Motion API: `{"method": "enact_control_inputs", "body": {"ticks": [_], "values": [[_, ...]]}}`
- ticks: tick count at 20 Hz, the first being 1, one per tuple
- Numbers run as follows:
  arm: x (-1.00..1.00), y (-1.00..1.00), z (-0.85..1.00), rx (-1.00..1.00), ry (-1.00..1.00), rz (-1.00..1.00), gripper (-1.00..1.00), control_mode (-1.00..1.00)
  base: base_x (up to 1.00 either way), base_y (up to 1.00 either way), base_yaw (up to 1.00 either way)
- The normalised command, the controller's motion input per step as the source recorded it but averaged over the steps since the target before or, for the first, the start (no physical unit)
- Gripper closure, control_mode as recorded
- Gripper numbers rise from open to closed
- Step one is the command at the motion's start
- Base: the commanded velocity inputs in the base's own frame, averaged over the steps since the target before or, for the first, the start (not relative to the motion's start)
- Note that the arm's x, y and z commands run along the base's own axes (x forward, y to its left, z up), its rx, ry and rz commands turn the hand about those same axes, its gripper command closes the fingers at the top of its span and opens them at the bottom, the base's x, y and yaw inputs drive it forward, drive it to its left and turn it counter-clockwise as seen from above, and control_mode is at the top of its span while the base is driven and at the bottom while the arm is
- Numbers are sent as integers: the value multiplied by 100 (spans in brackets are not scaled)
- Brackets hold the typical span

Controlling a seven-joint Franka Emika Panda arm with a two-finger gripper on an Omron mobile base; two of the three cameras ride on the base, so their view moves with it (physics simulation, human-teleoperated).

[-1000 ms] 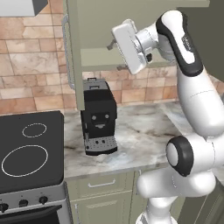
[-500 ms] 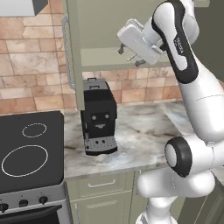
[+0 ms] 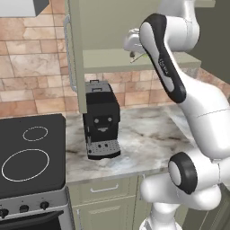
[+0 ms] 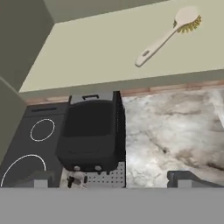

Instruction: Open the cabinet. Pick the dish brush and place it next to the sink. Then close the cabinet.

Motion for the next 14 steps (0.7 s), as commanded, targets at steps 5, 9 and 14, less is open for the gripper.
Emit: {"method": "enact_control_inputs", "body": {"ticks": [5,9,14], "values": [[27,-38,-5,-20,-13,-15,-100,-100,0,0,0],[39,-36,-10,-18,-10,-15,-100,-100,0,0,0],[55,-30,-8,-13,-5,-16,-100,-100,0,0,0]]}}
